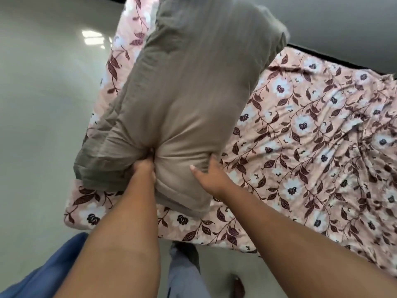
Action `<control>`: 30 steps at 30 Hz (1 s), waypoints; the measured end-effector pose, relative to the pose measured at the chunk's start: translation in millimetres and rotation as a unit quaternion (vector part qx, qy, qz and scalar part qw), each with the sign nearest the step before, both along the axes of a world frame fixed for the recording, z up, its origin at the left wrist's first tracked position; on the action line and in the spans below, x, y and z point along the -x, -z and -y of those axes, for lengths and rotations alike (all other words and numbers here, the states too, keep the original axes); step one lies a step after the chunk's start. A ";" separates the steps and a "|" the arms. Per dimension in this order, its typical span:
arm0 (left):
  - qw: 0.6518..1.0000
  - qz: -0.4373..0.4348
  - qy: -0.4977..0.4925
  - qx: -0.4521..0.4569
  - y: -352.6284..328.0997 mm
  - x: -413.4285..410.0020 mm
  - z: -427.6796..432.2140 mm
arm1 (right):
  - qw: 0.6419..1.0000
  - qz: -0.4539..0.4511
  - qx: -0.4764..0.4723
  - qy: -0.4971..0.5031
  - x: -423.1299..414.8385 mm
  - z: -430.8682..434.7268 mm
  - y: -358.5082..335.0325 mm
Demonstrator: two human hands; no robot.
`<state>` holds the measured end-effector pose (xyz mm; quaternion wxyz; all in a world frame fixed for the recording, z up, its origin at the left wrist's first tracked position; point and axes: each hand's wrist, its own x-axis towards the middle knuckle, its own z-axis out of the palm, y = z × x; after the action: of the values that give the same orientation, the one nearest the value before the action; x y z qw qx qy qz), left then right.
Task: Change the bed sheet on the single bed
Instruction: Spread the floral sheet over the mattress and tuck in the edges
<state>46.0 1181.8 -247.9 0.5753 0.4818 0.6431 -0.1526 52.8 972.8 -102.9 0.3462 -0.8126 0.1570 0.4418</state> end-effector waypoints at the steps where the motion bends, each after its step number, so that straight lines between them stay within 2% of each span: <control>1: 1.000 0.002 -0.001 0.000 -1.4 -2.9 -1.6 | 1.000 -0.014 -0.001 0.003 0.4 -5.7 6.6; 2: 1.000 0.000 0.002 -0.002 3.8 -5.7 -3.5 | 1.000 -0.023 0.000 0.006 1.3 -10.1 11.3; 4: 1.000 0.007 0.005 -0.017 65.4 3.1 -20.0 | 0.999 -0.031 0.001 0.010 6.1 -16.1 15.7; 5: 1.000 0.002 -0.017 -0.025 113.7 12.7 -29.8 | 0.999 -0.034 -0.002 0.016 9.0 -16.0 14.6; 7: 0.996 -0.025 -0.080 -0.018 127.3 25.4 -40.6 | 0.999 -0.037 -0.017 0.028 12.9 -11.7 8.9; 9: 0.993 -0.006 -0.117 -0.007 69.7 26.3 -36.0 | 0.998 -0.039 -0.034 0.040 15.6 -2.4 1.2; 11: 0.991 0.008 -0.131 -0.032 -48.0 18.9 -9.3 | 0.996 -0.051 -0.049 0.052 19.3 5.2 -8.3; 14: 0.987 0.043 -0.137 -0.075 -122.4 24.1 18.7 | 0.989 -0.048 -0.097 0.105 25.6 15.6 -29.1; 18: 0.988 0.103 -0.101 -0.050 -190.0 26.1 57.8 | 0.972 -0.037 -0.129 0.191 38.1 42.1 -62.6; 24: 0.968 0.199 -0.156 -0.003 -278.5 38.3 150.3 | 0.931 -0.064 -0.147 0.328 48.5 107.0 -114.1; 28: 0.960 0.205 -0.187 0.037 -331.6 59.2 224.1 | 0.879 -0.121 -0.237 0.395 65.6 178.6 -140.4; 30: 0.957 0.199 -0.204 0.057 -345.4 76.5 252.9 | 0.868 -0.145 -0.248 0.404 77.1 215.4 -146.5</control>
<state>-30.5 928.9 97.6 0.7374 0.3271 0.5902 0.0305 -24.3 757.4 43.6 0.6580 -0.4924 0.4053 0.4002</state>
